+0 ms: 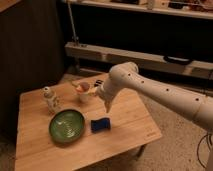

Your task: Drag the ceramic bowl in a circle

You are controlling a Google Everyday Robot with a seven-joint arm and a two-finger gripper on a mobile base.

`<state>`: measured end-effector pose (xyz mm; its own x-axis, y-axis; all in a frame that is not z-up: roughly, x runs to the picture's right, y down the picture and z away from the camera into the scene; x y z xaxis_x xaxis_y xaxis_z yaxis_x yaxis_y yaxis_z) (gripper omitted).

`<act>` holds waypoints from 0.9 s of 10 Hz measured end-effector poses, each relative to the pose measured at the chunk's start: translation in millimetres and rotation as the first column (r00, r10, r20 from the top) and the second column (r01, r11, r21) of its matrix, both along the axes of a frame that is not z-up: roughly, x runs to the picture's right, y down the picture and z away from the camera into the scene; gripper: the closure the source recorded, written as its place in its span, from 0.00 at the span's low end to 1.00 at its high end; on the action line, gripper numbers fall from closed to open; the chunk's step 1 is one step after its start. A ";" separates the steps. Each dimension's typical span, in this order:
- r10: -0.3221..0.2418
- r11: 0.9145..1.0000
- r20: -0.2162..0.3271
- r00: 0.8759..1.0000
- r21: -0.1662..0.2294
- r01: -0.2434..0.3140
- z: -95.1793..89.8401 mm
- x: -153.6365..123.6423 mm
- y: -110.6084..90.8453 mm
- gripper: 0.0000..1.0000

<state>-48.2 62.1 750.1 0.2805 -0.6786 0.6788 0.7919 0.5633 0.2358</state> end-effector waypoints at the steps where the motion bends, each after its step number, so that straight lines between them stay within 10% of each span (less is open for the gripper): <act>1: -0.036 0.999 0.069 0.997 0.043 0.033 0.2 -1.9 -2.9 0.20; 4: -0.115 0.992 0.136 0.984 0.062 0.107 1.1 -15.8 -5.3 0.20; 9: -0.296 0.954 0.163 0.941 0.092 0.284 21.9 -46.3 18.3 0.20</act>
<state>-94.4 80.3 771.9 -0.0532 -0.7579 0.6502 0.8623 0.2935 0.4127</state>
